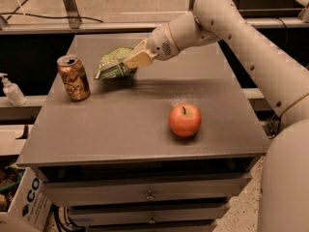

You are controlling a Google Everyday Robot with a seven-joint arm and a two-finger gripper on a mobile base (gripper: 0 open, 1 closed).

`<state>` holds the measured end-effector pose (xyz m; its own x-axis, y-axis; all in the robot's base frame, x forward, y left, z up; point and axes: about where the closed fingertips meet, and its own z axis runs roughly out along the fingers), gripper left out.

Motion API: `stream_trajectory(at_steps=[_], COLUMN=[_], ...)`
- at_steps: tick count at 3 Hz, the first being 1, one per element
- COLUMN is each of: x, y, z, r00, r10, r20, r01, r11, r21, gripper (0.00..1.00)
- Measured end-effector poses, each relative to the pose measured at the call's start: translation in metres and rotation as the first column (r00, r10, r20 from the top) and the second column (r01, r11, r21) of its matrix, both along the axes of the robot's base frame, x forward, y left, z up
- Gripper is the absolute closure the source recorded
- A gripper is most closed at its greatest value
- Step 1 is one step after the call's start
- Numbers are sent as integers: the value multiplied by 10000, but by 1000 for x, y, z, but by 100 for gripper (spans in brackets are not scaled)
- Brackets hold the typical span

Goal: Move green jalapeno chip bag near orange can

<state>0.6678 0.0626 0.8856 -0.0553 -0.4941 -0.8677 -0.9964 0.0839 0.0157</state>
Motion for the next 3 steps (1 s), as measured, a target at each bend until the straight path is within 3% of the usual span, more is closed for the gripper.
stream_trajectory(at_steps=[1, 3], x=[-42, -99], y=[7, 25], z=[-4, -13], r00=[9959, 9721], r10=[804, 2094], r20=[-424, -1062], r01=[-794, -2017], r11=[9965, 9763], r21=[264, 789], gripper=[100, 100])
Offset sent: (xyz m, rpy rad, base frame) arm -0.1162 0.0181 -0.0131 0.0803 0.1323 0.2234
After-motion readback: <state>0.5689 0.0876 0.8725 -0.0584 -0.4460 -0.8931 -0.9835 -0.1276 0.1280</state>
